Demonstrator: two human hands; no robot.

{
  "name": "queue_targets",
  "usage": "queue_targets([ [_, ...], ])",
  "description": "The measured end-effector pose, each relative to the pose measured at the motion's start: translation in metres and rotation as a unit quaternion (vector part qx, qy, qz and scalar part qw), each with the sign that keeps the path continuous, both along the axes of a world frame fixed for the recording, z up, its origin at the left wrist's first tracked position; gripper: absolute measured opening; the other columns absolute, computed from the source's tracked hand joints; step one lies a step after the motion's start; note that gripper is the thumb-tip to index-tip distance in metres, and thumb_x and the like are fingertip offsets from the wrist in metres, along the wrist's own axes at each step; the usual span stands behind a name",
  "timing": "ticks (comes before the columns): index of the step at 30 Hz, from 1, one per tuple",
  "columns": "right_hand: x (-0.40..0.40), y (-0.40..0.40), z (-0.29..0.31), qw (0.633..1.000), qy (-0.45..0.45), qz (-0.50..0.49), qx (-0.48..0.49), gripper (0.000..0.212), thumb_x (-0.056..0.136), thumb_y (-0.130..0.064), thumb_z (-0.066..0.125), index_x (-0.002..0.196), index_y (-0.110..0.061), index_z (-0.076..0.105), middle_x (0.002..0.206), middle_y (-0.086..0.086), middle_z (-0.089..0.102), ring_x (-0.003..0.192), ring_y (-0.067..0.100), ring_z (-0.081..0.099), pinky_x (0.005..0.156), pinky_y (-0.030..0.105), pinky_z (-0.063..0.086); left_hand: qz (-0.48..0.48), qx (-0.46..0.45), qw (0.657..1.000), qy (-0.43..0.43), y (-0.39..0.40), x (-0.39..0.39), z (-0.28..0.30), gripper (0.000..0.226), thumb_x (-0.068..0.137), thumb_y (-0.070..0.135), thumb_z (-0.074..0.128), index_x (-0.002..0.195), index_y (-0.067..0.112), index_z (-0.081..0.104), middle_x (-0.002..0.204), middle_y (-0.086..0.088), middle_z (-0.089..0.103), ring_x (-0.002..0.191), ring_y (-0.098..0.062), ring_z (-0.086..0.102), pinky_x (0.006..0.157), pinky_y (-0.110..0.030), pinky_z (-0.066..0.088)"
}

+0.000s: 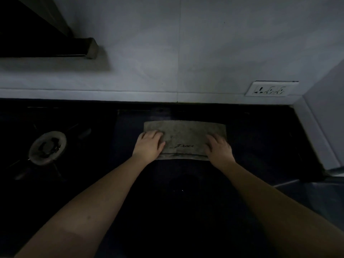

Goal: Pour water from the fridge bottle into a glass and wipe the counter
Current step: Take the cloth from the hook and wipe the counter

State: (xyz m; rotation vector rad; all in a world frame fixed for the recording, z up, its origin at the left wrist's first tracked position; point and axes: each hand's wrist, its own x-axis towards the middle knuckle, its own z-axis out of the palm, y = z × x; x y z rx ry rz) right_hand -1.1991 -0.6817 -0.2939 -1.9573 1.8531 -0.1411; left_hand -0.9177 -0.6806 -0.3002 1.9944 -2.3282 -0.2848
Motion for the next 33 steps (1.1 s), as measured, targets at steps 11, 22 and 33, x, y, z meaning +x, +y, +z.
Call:
queue_targets([
  [11,0.014,0.004,-0.031,0.992,0.093,0.032,0.075,0.071,0.095,-0.067,0.019,0.153,-0.036,-0.009,0.161,0.003,-0.02,0.149,0.022,-0.015,0.121,0.041,-0.003,0.061,0.162,0.984,-0.05,0.013,-0.012,-0.025,0.073,0.096,0.067,0.009,0.152,0.031,-0.02,0.159,0.004,-0.028,0.148,-0.017,-0.021,0.12,-0.039,-0.011],
  [22,0.013,0.045,-0.028,0.993,0.097,0.04,0.061,0.075,0.094,-0.069,0.02,0.154,-0.035,-0.009,0.161,0.004,-0.019,0.149,0.022,-0.015,0.121,0.041,-0.004,0.048,0.155,0.986,-0.038,0.05,-0.008,-0.024,0.074,0.095,0.068,0.011,0.152,0.031,-0.019,0.159,0.004,-0.028,0.147,-0.016,-0.024,0.12,-0.039,-0.014],
  [33,0.012,0.082,-0.026,0.992,0.093,0.042,0.079,0.075,0.093,-0.069,0.02,0.153,-0.036,-0.011,0.16,0.004,-0.024,0.148,0.022,-0.019,0.121,0.042,-0.006,0.038,0.169,0.984,-0.044,0.085,-0.006,-0.022,0.074,0.095,0.068,0.01,0.15,0.031,-0.024,0.157,0.003,-0.033,0.146,-0.016,-0.027,0.119,-0.039,-0.015],
])
